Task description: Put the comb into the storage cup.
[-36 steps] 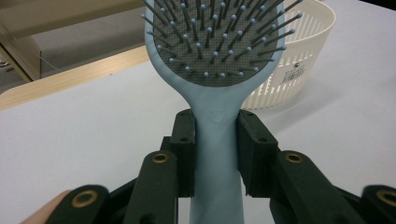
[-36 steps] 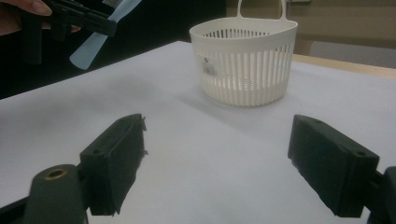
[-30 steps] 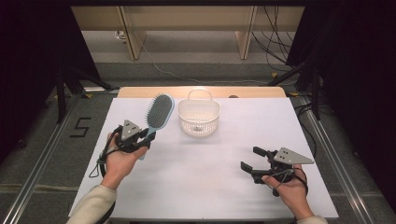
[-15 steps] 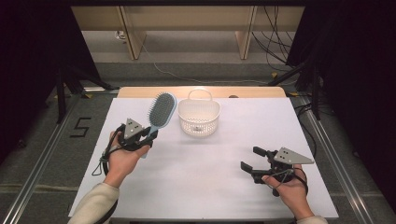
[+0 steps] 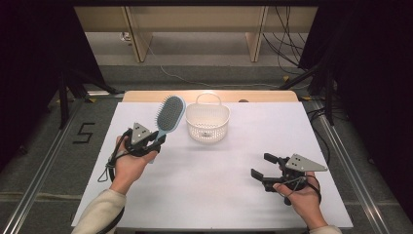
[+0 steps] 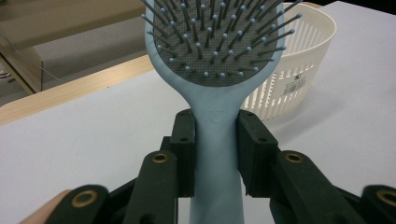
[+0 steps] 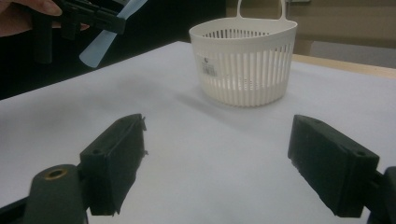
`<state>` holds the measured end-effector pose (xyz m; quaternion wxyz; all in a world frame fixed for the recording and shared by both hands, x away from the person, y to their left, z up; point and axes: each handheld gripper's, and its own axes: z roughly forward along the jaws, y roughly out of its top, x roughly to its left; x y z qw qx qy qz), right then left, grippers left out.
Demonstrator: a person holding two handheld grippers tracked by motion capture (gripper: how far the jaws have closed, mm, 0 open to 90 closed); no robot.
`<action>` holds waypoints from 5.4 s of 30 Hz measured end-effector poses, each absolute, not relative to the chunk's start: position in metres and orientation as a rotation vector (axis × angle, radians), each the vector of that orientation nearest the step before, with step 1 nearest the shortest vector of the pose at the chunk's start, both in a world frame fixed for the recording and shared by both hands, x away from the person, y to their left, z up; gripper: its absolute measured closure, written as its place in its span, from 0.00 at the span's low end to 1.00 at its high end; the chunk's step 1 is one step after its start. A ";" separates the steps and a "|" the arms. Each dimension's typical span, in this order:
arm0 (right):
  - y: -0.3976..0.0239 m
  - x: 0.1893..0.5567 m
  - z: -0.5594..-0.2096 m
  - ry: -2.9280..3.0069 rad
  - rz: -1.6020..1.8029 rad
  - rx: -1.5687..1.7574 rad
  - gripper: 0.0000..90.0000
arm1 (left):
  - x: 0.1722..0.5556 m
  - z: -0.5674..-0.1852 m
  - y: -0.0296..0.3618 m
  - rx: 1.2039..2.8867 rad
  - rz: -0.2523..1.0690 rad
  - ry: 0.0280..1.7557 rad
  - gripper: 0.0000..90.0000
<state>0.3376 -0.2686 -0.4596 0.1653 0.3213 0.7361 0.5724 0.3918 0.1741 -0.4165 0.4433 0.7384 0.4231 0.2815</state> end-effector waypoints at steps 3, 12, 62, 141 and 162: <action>-0.269 0.338 -0.460 2.097 1.631 0.915 0.22 | 0.393 -0.416 0.173 1.830 0.701 1.044 0.77; -0.269 0.337 -0.459 2.097 1.632 0.916 0.22 | 0.396 -0.414 0.170 1.824 0.701 1.038 0.77; -0.269 0.338 -0.460 2.095 1.635 0.915 0.22 | 0.415 -0.399 0.152 1.801 0.703 1.020 0.77; -0.271 0.338 -0.459 2.080 1.638 0.920 0.18 | 0.440 -0.386 0.134 1.781 0.708 0.997 0.77; -0.271 0.338 -0.458 2.062 1.640 0.928 0.17 | 0.447 -0.379 0.131 1.774 0.721 0.987 0.77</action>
